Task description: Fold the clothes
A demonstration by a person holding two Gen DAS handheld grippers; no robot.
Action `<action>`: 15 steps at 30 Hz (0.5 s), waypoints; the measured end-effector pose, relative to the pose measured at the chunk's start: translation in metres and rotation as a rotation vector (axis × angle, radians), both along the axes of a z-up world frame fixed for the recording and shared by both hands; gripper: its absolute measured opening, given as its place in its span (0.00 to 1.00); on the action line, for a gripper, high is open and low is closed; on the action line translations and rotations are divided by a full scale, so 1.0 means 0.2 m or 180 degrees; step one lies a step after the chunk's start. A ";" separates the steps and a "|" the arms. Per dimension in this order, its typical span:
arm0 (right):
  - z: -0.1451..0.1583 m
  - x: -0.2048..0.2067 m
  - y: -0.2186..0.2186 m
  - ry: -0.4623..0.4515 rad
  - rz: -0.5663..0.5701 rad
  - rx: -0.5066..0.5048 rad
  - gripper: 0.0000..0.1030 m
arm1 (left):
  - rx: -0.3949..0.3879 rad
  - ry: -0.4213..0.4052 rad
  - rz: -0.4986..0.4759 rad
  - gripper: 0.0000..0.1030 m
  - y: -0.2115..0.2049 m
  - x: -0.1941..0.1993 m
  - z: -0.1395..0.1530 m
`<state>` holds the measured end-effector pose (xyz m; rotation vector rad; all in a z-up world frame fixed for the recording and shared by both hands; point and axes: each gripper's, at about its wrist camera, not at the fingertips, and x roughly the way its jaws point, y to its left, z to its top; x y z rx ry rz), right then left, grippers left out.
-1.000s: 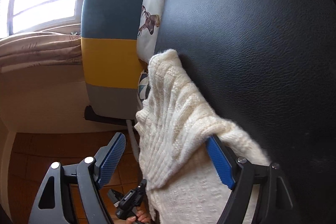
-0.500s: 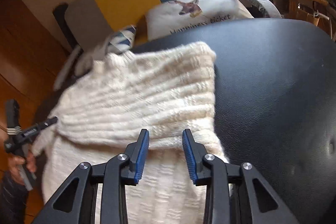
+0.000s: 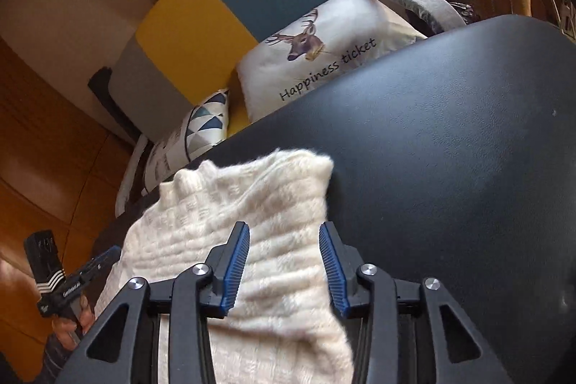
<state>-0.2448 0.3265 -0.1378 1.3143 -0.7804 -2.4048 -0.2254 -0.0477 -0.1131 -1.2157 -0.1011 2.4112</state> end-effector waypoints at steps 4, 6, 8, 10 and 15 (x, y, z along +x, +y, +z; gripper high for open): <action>-0.13 -0.14 0.07 -0.0270 -0.0051 -0.0349 0.40 | -0.0052 0.0058 -0.0513 0.23 0.32 -0.13 -0.03; -0.19 -0.16 0.10 -0.0373 -0.0008 -0.0590 0.40 | 0.0092 -0.0062 -0.0685 0.23 0.43 -0.21 -0.04; -0.25 -0.18 0.12 -0.0444 0.0062 -0.0844 0.40 | 0.0239 -0.0187 -0.0856 0.24 0.55 -0.29 -0.06; -0.27 -0.18 0.11 -0.0427 0.0162 -0.0974 0.40 | 0.0566 -0.0446 -0.0927 0.27 0.62 -0.40 -0.08; -0.19 -0.15 -0.05 -0.0022 0.0510 0.0004 0.25 | 0.1020 -0.1113 -0.0942 0.27 0.78 -0.62 -0.17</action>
